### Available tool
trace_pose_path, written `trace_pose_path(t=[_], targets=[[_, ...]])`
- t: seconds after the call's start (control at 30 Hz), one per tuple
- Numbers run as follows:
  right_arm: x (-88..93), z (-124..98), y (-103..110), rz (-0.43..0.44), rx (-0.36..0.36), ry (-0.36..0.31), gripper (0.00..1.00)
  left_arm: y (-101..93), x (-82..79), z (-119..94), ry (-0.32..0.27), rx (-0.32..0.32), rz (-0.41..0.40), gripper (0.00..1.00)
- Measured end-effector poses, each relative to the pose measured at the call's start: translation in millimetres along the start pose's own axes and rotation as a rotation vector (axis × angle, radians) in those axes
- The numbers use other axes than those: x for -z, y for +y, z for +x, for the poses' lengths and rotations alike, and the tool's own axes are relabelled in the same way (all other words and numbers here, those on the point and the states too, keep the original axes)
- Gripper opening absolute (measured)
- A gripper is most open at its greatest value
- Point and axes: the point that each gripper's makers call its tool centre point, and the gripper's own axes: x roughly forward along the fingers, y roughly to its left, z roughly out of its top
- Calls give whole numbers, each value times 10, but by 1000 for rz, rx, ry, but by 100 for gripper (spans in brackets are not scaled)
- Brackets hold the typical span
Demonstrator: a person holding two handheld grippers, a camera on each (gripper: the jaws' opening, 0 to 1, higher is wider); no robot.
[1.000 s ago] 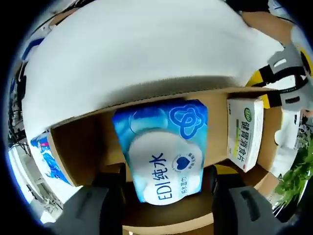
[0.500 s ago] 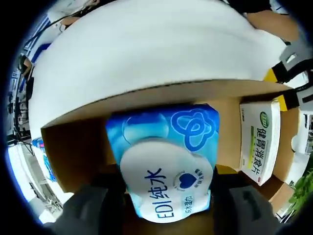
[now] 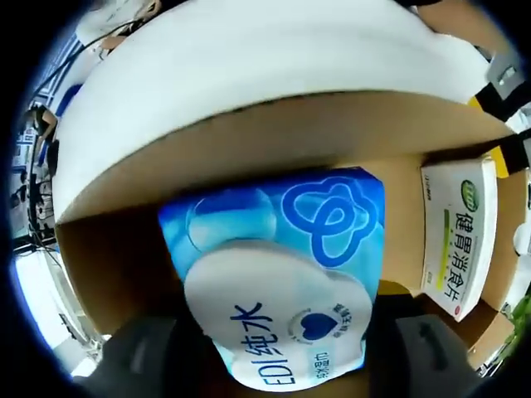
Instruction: Operate the shoe box by opening the lid, removing the specified soft item, and placing it in the target area until the item is outside and the box remains undamaged.
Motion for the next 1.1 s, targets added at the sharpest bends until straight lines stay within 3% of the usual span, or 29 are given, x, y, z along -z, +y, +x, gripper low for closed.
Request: trace_pose_path(t=[0.47,1.1], targets=[[3,-13,0,3,-2,1,81,81,29,-1,4,-3,1,10],[11,-12,4,14,-2,4,82,51,16,-4,2,-3,5,10]])
